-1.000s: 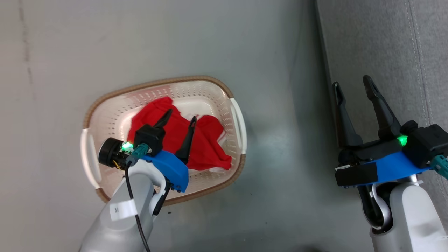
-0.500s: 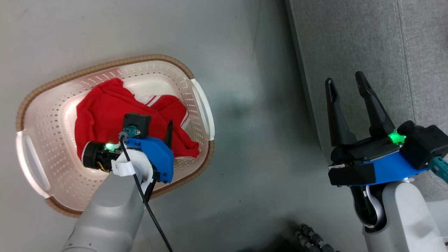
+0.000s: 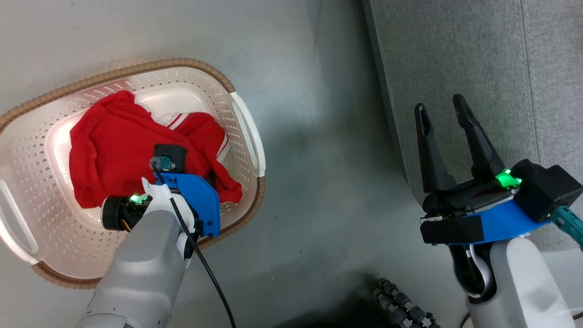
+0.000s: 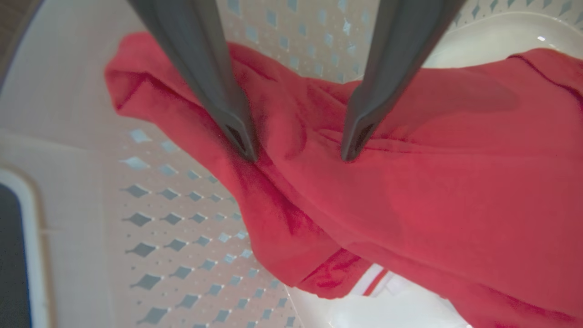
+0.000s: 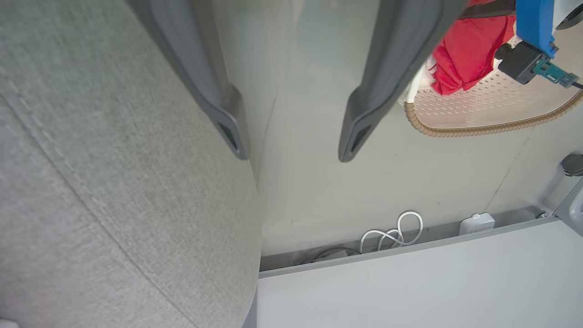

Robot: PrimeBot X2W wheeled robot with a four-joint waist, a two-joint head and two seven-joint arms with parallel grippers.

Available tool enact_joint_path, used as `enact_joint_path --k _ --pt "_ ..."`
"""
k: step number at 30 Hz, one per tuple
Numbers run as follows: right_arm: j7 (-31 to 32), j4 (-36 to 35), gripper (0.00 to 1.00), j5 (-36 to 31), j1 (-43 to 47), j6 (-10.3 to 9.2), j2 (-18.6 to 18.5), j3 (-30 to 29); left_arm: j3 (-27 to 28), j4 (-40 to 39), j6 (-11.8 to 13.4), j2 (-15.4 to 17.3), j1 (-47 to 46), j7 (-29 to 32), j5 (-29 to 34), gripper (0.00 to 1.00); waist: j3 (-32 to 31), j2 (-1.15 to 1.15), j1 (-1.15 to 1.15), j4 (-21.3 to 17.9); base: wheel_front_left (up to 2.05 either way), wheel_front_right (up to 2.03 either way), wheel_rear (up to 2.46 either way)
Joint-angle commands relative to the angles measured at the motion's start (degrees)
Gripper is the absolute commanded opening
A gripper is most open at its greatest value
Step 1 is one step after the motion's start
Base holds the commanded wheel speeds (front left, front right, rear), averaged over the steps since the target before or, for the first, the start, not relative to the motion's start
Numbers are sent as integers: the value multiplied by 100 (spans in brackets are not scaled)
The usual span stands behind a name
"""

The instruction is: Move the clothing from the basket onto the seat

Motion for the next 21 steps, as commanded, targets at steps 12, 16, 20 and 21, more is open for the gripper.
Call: enact_joint_path --k 12,16,20,21 --pt "-108 49 100 95 -97 3 6 70 58 116 484 -26 -125 850 -289 100 54 0 0 -112 0 0 0" --pt "-121 87 100 101 -106 2 6 63 15 122 508 -29 -134 896 -325 0 39 0 0 -120 0 0 0" --pt "-141 115 100 83 -131 2 6 52 -31 125 483 -29 -145 873 -343 0 17 0 0 -113 0 0 0" --pt "-144 120 100 83 -135 2 6 54 -43 124 494 -29 -149 842 -345 0 12 0 0 -110 0 0 0"
